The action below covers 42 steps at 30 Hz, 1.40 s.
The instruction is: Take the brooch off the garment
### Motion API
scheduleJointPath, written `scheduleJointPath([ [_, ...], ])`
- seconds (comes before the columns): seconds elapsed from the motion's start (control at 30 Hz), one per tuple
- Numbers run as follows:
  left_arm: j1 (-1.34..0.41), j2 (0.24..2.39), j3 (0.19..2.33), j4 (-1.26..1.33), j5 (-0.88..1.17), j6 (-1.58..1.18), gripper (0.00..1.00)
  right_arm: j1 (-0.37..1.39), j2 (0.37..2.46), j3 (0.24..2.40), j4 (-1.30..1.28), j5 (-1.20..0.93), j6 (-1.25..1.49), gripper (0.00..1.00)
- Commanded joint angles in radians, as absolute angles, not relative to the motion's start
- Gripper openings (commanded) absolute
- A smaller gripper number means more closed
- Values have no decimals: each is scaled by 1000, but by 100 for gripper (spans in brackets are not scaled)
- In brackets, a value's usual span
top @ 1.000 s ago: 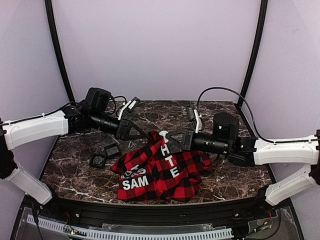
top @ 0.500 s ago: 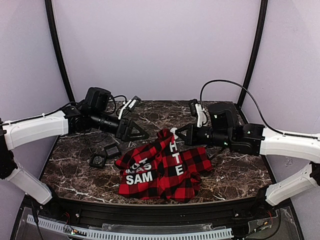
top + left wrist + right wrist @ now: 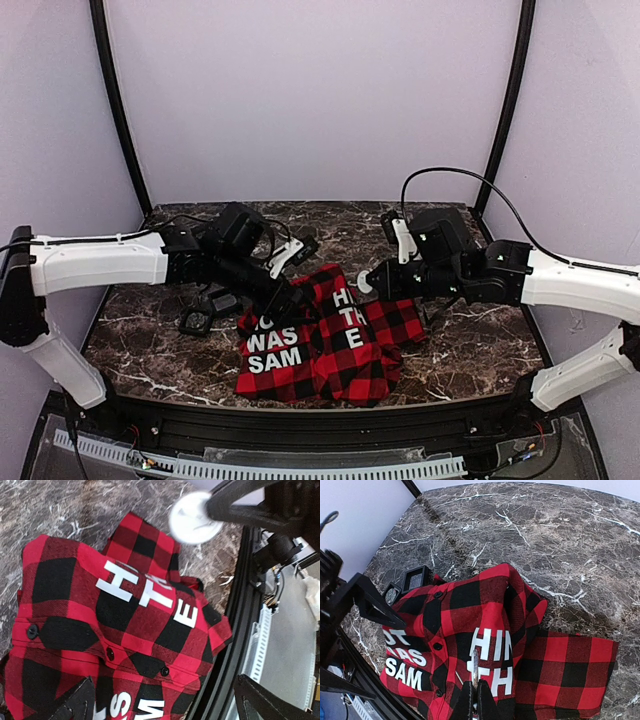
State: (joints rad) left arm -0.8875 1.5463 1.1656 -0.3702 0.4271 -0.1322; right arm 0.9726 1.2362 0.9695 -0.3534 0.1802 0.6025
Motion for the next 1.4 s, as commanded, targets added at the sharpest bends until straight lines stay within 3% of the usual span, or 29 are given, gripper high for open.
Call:
scheduleJointPath([
  [0.0,-915,1591,1211,-505,196,-82,97,969,1236,992,-346,178,595,0],
  [0.1,-916,1597,1230,-526,121,-86,95,969,1204,982,-333,176,598,0],
  [0.3,-914,1500,1185,-441,160,-88,98,969,1097,869,-119,77,620,0],
  [0.53,-901,1369,1132,-302,411,-110,97,971,1053,740,277,-164,655,0],
  [0.57,-896,1343,1127,-270,443,-119,95,972,1061,742,298,-185,652,0],
  [0.63,-867,1302,1105,-205,599,-154,78,974,1083,752,328,-223,647,0],
  [0.83,-842,1268,1084,-147,771,-213,58,989,1150,798,406,-297,652,0],
  [1.03,-840,1273,1082,-155,784,-224,46,999,1200,813,479,-345,664,0],
  [1.37,-824,1307,1087,-136,822,-263,40,1015,1232,832,497,-386,660,0],
])
